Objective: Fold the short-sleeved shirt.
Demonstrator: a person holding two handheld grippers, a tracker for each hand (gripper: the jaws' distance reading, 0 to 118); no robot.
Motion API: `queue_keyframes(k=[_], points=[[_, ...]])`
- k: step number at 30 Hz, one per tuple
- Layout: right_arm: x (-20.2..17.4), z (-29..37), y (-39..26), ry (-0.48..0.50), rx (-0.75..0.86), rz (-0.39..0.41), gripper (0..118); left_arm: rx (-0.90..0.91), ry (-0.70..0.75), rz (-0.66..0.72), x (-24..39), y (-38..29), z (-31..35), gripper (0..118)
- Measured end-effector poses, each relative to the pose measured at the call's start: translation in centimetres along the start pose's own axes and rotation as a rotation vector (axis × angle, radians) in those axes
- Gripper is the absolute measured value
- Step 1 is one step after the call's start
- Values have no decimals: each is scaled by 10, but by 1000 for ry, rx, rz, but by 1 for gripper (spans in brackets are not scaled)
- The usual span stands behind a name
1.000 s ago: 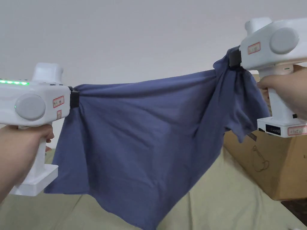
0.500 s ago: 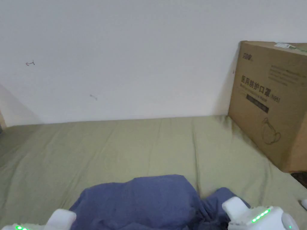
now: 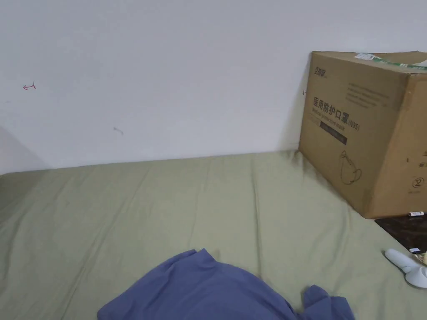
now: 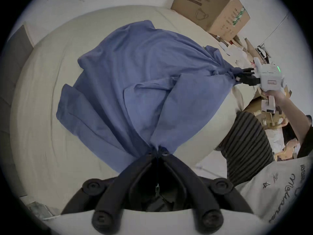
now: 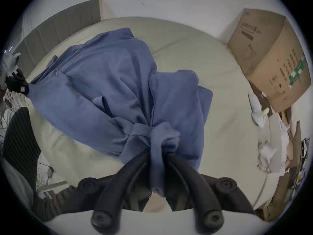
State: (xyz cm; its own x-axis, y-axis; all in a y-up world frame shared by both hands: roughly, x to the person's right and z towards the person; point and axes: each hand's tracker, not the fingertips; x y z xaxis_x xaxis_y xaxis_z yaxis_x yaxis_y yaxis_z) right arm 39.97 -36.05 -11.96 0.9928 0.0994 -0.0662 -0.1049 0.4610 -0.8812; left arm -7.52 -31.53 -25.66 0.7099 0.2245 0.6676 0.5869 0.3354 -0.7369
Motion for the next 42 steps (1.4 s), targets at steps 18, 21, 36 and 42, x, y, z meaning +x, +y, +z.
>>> queue_keyframes(k=[18, 21, 36, 42], points=[[-29, 151, 10, -34, 710, -584, 117, 898, 80, -39, 39, 28, 111, 118], [-55, 165, 17, -149, 897, -573, 101, 1049, 165, -123, 63, 44, 112, 95], [-12, 115, 66, -138, 733, -495, 0, 354, -23, 49, -21, 283, -4, 0], [16, 69, 67, -138, 624, -519, 0, 182, 168, -128, -51, 353, -108, 116]])
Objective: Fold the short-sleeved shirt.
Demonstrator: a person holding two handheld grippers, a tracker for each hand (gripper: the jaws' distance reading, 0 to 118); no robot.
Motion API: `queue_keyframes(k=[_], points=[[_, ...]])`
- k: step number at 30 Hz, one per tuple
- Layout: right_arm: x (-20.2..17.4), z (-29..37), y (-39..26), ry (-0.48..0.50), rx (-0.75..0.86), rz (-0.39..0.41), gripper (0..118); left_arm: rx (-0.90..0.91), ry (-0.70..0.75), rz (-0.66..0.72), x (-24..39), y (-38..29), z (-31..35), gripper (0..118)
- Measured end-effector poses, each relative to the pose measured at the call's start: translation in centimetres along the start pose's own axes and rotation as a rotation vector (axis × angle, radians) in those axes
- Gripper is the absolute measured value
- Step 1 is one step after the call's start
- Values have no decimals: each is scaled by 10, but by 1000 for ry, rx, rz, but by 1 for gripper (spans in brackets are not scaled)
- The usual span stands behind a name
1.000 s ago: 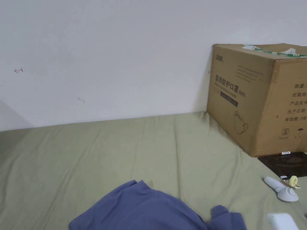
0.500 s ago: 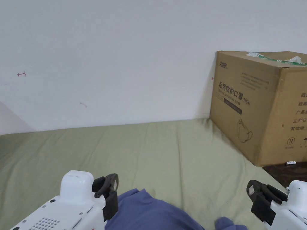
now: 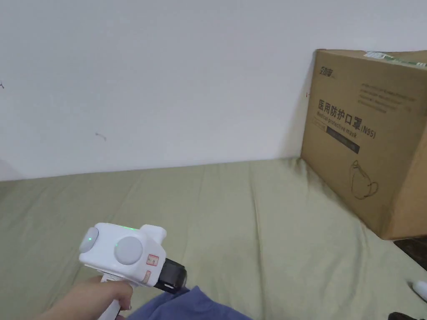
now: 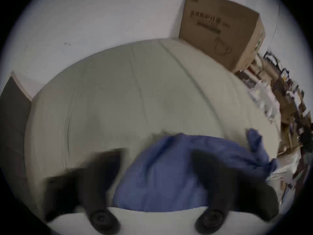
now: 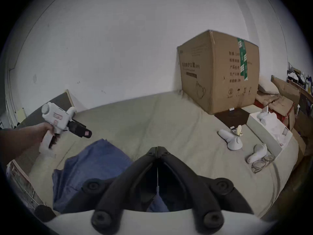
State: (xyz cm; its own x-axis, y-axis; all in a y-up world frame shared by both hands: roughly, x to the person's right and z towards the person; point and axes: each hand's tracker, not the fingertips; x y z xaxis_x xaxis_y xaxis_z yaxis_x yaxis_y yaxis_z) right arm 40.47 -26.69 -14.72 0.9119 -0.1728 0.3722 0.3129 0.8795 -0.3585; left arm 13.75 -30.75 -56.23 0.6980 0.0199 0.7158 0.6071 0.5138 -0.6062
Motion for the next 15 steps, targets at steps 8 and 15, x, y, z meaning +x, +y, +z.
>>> queue_keyframes(k=[8, 15], points=[[30, -23, -17, -38, -63, -83, 0, -96, 21, -26, -3, 1, -90, 109], [53, -15, -25, -87, -102, -138, 0, -80, 57, -107, 16, -13, -68, 3]])
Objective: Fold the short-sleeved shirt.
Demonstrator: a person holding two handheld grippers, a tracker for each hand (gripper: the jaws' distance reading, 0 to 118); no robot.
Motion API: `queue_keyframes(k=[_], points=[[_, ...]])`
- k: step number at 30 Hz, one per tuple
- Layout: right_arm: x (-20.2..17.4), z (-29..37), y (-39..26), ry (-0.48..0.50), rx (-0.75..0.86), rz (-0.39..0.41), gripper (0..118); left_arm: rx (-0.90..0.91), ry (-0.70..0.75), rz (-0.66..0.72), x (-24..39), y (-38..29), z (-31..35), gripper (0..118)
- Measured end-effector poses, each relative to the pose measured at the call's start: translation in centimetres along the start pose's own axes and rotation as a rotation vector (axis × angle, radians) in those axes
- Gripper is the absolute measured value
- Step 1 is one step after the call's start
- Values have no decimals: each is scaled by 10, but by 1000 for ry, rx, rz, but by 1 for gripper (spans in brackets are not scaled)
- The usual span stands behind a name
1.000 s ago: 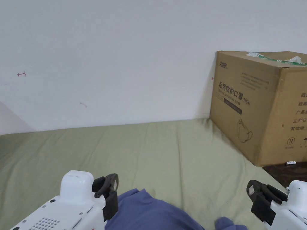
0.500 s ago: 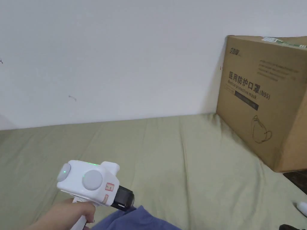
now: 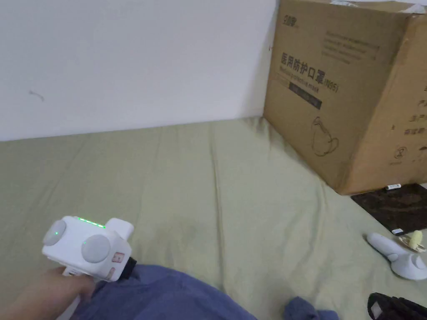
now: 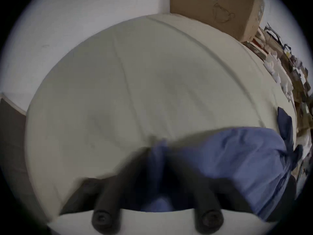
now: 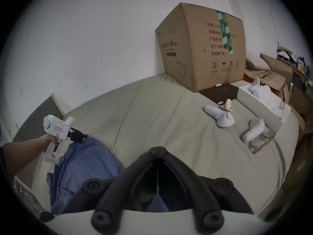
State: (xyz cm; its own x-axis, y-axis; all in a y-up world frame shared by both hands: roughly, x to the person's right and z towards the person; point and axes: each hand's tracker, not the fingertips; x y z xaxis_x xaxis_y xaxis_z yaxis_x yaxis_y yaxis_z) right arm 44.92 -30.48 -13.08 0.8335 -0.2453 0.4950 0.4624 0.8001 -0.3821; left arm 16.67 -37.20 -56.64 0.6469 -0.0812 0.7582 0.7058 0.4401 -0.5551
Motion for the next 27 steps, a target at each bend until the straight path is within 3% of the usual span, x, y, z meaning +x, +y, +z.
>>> queue_keyframes(k=[4, 5, 7, 8, 9, 13, 16, 17, 18, 19, 20, 21, 22, 25, 27], points=[[13, -3, -7, 16, -93, -48, 1, 132, 157, -47, -13, -12, 40, 3], [17, -8, -12, 34, -150, -64, 11, 167, 165, -27, -19, -17, 52, 3], [24, -28, -17, 46, -292, -91, 82, 198, 134, 46, -29, -28, 71, 3], [26, -41, -21, 15, -367, -88, 106, 216, 133, 69, -33, -33, 82, 3], [27, -51, -27, 2, -426, -74, 111, 215, 129, 72, -36, -37, 88, 3], [24, -87, -45, -67, -570, 36, 108, 191, 142, 79, -33, -51, 106, 3], [13, -96, -53, -134, -614, 163, 96, 174, 161, 86, -34, -57, 110, 3], [8, -90, -54, -128, -575, 174, 79, 169, 160, 93, -34, -59, 112, 3], [4, -85, -52, -115, -562, 165, 48, 166, 160, 100, -34, -62, 114, 3], [1, -81, -48, -113, -551, 170, 26, 160, 153, 111, -33, -66, 117, 3], [-1, -77, -45, -114, -520, 186, 14, 161, 145, 120, -37, -68, 121, 3], [1, -69, -43, -93, -500, 175, 14, 166, 135, 133, -38, -71, 126, 3], [5, -64, -40, -46, -482, 90, 0, 179, 123, 151, -38, -76, 134, 3], [21, -42, -21, -36, -427, -66, 0, 236, 92, 214, -44, -91, 166, 3], [23, -18, -2, 25, -325, -138, 0, 295, 80, 237, -44, -104, 198, 3]])
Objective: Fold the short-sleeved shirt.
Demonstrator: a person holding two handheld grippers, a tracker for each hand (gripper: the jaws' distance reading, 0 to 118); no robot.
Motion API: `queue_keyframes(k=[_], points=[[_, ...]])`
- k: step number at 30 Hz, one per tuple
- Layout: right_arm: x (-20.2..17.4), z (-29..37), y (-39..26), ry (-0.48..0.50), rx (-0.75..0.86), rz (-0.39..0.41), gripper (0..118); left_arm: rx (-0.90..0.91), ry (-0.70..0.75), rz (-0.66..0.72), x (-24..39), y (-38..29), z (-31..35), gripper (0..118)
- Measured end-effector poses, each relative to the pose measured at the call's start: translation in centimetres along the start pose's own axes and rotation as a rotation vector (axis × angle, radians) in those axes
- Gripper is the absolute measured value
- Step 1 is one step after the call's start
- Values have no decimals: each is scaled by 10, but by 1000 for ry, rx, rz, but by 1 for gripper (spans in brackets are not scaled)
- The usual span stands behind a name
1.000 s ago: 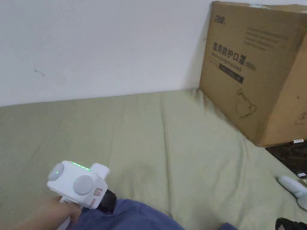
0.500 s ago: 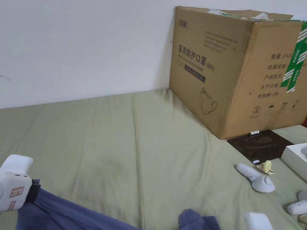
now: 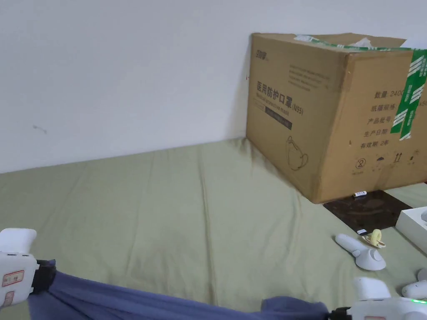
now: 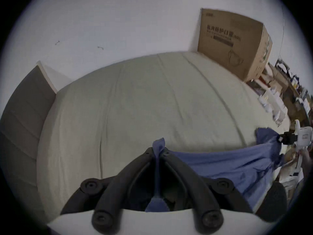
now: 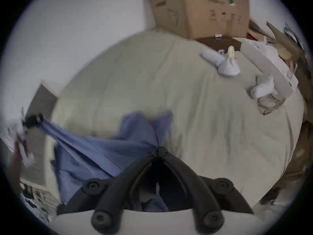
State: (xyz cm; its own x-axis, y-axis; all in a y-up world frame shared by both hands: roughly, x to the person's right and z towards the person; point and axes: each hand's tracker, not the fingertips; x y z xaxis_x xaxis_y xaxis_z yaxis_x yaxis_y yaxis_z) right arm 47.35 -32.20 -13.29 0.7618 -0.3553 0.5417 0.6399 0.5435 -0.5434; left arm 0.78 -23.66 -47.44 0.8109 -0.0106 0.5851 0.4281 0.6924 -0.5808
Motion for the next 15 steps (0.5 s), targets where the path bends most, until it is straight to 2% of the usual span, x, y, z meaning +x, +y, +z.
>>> queue_keyframes(k=[4, 5, 9, 15], points=[[-33, 66, 30, 9, 193, 109, 0, 111, -33, 26, -14, 1, 82, 3], [-41, 82, 40, 29, 248, 113, 0, 143, -20, 8, -14, 2, 104, 3], [-79, 132, 82, 63, 336, 191, 0, 266, -3, -7, -19, 12, 180, 3], [-146, 194, 137, 49, 510, 318, 0, 376, 18, 48, -36, 34, 255, 3]])
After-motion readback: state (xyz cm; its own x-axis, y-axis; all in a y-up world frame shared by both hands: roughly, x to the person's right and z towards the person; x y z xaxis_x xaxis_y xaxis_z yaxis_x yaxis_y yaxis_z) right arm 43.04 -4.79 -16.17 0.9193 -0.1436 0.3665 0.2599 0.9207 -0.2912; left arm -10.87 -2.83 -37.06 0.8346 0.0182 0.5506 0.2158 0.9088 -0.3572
